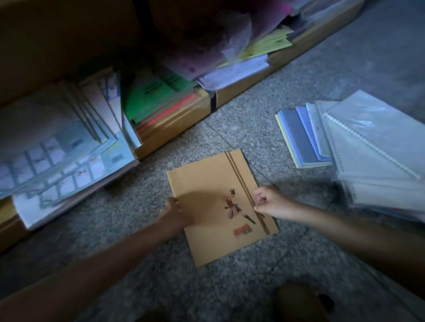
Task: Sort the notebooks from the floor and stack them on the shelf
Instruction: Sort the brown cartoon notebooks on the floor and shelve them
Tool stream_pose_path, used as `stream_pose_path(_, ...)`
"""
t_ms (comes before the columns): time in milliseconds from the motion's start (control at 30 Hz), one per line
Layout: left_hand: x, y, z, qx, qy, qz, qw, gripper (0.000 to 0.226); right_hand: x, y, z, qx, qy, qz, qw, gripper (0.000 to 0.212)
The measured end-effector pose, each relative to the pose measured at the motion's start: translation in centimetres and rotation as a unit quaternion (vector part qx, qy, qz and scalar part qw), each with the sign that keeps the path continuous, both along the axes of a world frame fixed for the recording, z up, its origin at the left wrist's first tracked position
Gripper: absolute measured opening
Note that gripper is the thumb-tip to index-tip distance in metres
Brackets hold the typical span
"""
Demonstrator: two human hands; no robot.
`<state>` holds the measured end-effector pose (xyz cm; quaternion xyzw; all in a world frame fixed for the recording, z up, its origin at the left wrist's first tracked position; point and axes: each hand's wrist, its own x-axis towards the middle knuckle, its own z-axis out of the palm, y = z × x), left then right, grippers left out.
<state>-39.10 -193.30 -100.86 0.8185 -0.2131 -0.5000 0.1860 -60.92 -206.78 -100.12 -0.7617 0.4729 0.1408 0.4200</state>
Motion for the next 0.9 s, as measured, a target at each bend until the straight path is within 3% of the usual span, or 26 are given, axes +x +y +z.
stream_pose_path(100,-0.5,0.4,-1.1,-0.024,0.024,0.081,0.996,0.085,-0.3,0.9,0.2,0.026,-0.003,-0.025,0.999,0.045)
stream_pose_path(200,-1.1,0.4,-1.2,-0.022,0.006,0.113,0.993,0.074,-0.1,1.3,0.5,0.022,-0.011,-0.037,0.999,0.05)
stream_pose_path(333,-2.5,0.7,-0.4,-0.131,-0.084,0.116,0.981,0.054,0.0,1.3,0.9,0.028,-0.005,-0.045,0.999,0.053)
stream_pose_path(400,-3.3,0.8,0.2,-0.193,-0.07,0.119,0.971,0.05,-0.1,1.5,1.1,0.025,0.0,-0.041,0.999,0.056)
stream_pose_path(467,-4.0,1.0,0.9,-0.249,0.009,0.11,0.962,0.053,-0.3,1.7,0.9,0.019,-0.002,-0.044,0.999,0.058)
stream_pose_path(567,-4.9,2.0,2.1,-0.292,0.13,0.037,0.947,0.075,-0.5,1.9,1.2,0.018,-0.008,-0.043,0.999,0.061)
stream_pose_path(667,-5.7,2.6,3.0,-0.299,0.133,-0.023,0.945,0.078,-0.8,2.0,1.4,0.042,-0.019,-0.054,0.997,0.063)
stream_pose_path(800,-5.6,1.6,5.1,-0.346,0.11,-0.015,0.932,0.068,-0.7,2.2,1.8,0.063,-0.046,-0.105,0.991,0.063)
stream_pose_path(900,-4.8,0.5,7.0,-0.392,0.081,-0.013,0.916,0.073,0.5,3.1,2.9,0.093,-0.178,-0.237,0.951,0.038)
